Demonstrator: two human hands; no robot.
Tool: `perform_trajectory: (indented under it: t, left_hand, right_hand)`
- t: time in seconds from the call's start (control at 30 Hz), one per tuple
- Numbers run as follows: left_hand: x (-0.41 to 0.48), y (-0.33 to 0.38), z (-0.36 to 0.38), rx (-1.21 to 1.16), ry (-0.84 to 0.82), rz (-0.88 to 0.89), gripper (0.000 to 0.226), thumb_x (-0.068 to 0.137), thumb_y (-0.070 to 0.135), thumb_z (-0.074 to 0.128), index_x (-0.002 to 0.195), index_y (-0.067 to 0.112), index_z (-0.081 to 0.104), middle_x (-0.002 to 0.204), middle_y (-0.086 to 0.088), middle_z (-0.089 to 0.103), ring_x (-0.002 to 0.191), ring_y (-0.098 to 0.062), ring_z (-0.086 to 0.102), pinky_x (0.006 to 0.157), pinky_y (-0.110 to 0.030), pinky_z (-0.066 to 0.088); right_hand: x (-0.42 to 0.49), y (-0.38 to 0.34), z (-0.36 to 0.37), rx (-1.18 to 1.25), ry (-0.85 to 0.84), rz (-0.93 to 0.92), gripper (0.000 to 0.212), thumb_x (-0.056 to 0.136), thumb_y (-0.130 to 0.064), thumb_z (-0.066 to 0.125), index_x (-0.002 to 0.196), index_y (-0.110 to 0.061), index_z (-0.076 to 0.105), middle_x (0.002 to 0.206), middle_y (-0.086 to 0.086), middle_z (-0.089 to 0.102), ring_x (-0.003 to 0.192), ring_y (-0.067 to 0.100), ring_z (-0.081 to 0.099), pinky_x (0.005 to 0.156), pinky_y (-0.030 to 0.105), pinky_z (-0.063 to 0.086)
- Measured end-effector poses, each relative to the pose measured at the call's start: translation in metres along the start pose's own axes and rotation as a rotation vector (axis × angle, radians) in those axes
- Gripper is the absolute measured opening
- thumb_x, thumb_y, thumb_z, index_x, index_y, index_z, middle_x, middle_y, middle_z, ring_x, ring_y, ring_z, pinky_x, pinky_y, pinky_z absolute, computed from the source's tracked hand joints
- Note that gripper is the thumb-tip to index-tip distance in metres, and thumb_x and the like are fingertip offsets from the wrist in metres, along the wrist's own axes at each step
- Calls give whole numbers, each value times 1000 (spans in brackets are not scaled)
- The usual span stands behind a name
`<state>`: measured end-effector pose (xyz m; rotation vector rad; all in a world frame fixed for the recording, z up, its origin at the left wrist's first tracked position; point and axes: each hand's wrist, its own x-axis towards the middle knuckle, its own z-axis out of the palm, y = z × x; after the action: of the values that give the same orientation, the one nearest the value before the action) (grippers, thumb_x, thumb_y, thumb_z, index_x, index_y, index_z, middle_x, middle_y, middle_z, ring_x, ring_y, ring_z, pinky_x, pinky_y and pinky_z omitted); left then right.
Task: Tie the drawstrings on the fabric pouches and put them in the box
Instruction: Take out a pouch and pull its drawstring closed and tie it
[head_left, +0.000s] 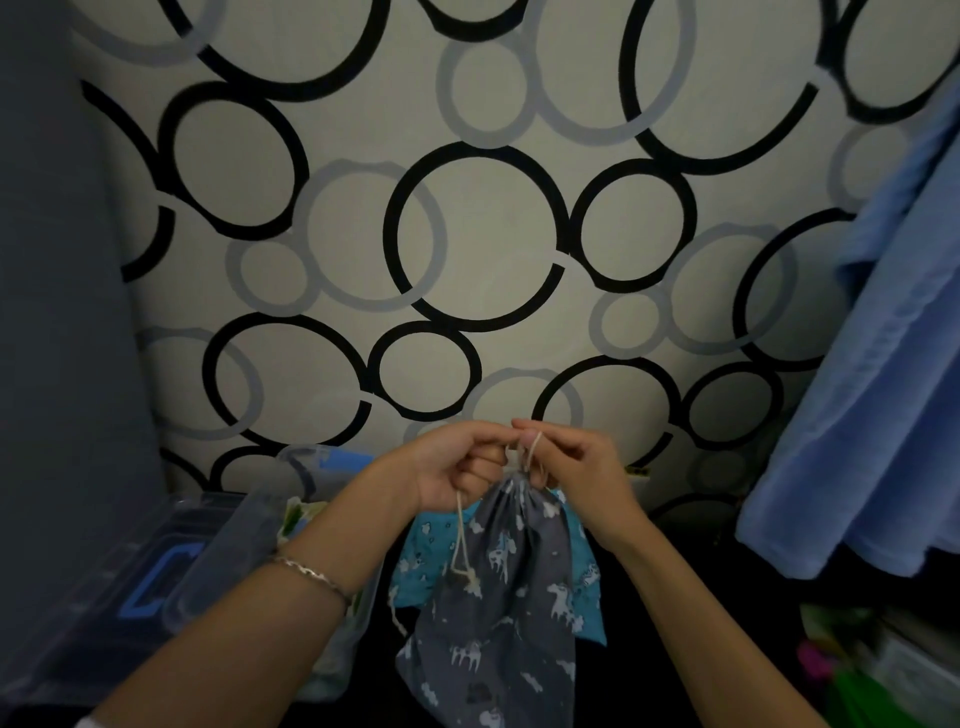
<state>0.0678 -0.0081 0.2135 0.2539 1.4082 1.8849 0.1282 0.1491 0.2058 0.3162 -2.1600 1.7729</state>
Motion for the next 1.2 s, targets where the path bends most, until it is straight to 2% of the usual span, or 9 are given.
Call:
perform_trajectory:
  t: [0.17,0.4,0.57,0.77,0.83,0.9,1.0,1.07,1.2]
  left_hand:
    - [-1,3,-2,-19,-17,-32,28,93,22,55,66,16,57,45,11,28,33,-2,21,29,-12,15]
    - [-7,5,-3,83,12,-37,35,94,21,54,59,22,49,46,10,26,34,-2,20,30,-12,13]
    - [-17,14,0,288,55,35,42,94,20,55,52,24,52,49,10,24,40,-4,17,37,-15,11]
    - [-13,12,2,454,111,97,30,93,19,55,63,21,55,57,6,26,46,-6,19,38,-17,16]
    - [-13,11,-3,485,175,134,20,93,21,57,73,20,61,56,7,30,47,-6,23,39,-18,18]
    - [-13,10,-10,471,181,168,14,94,24,57,88,16,66,56,8,32,48,-6,24,39,-17,20]
    - [-15,6,-15,488,170,224,21,96,28,56,101,13,69,56,8,34,49,-7,25,40,-18,20]
    - [-16,7,-14,561,175,255,23,95,31,56,103,15,71,57,7,37,49,-8,27,43,-19,22]
    - [-18,6,-16,783,207,324,20,94,33,58,96,23,75,59,12,56,48,0,45,55,-17,36]
  right_hand:
    - [0,-5,-1,-1,-10,11,18,93,-10,61,98,-21,74,74,0,74,62,9,63,58,19,52]
    - [4,-4,-1,-467,25,-252,10,92,-15,64,86,-21,69,88,-8,62,80,4,59,70,16,48]
    - [6,-15,-5,-288,-158,-49,22,101,-18,48,81,-22,58,88,-2,50,76,5,49,70,20,41]
    - [9,-33,1,-478,-225,-55,37,104,-30,39,68,-20,40,74,-2,40,61,1,40,65,21,35]
    - [11,-36,-4,-408,-167,2,43,101,-37,43,67,-12,45,77,10,50,70,17,51,72,32,43]
    - [14,-38,-13,-203,-95,119,48,98,-41,49,71,-2,56,86,17,61,88,29,58,95,42,45]
    - [18,-31,-26,570,-186,314,50,99,-35,40,55,-14,50,73,7,56,86,25,55,107,45,37]
    - [21,-17,-34,857,-106,382,51,100,-31,32,54,-16,47,77,9,55,90,25,55,109,44,37]
    - [27,13,-44,946,92,421,40,103,-24,33,65,-14,43,72,8,50,82,24,57,93,44,50]
